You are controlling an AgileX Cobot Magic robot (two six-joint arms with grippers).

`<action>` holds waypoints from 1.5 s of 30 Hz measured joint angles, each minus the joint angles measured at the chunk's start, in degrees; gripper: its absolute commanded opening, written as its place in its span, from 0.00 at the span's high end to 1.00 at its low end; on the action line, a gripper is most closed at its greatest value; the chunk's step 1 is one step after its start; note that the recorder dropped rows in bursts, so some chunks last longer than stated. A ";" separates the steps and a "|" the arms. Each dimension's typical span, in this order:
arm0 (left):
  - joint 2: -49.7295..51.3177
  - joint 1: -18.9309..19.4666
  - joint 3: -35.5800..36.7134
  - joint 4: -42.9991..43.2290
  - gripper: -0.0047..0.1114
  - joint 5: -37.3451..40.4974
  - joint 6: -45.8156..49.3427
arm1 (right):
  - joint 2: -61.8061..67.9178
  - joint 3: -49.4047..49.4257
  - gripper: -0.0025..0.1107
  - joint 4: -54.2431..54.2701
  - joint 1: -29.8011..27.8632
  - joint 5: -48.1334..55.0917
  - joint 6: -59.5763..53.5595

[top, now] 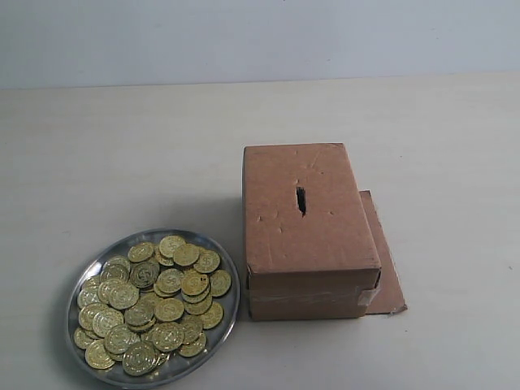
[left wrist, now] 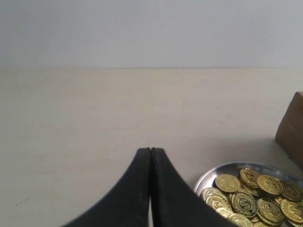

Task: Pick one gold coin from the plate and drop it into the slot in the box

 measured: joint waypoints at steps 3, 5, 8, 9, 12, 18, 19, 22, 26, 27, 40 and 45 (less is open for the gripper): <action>0.00 0.00 0.00 6.96 0.96 0.50 -8.01 | 0.00 0.00 0.98 0.00 0.00 0.00 0.00; 0.00 0.10 0.00 10.40 0.96 1.84 -11.42 | 0.00 0.00 0.98 0.00 0.00 0.00 0.00; 0.00 0.08 0.00 12.24 0.96 2.50 -12.83 | 0.00 0.00 0.98 0.00 0.00 0.00 0.00; 0.00 0.08 0.00 12.38 0.96 2.60 -13.08 | 0.00 0.00 0.98 0.00 0.00 0.00 0.00; 0.00 0.08 0.00 13.28 0.96 2.73 -14.09 | 0.00 0.00 0.98 0.00 0.00 0.00 0.00; 0.00 0.08 0.00 17.73 0.96 2.92 -20.54 | 0.00 0.00 0.98 0.00 0.00 0.00 0.00; 0.00 0.08 0.00 17.98 0.96 2.95 -20.56 | 0.00 0.00 0.98 0.00 0.00 0.00 0.00; 0.00 0.08 0.00 18.37 0.96 2.95 -20.56 | 0.00 0.00 0.98 0.00 0.00 0.00 0.00; 0.00 0.08 0.00 18.35 0.96 2.95 -20.01 | 0.00 0.00 0.98 0.14 0.00 0.00 0.00; 0.00 0.08 0.00 18.40 0.96 2.95 -19.87 | 0.00 0.00 0.98 0.14 0.00 0.00 0.00; 0.00 0.08 0.00 18.52 0.96 2.95 -16.51 | 0.00 0.00 0.98 0.14 0.00 0.00 0.00; 0.00 0.08 0.00 18.04 0.96 2.95 -16.51 | 0.00 0.00 0.98 0.14 0.00 0.00 0.00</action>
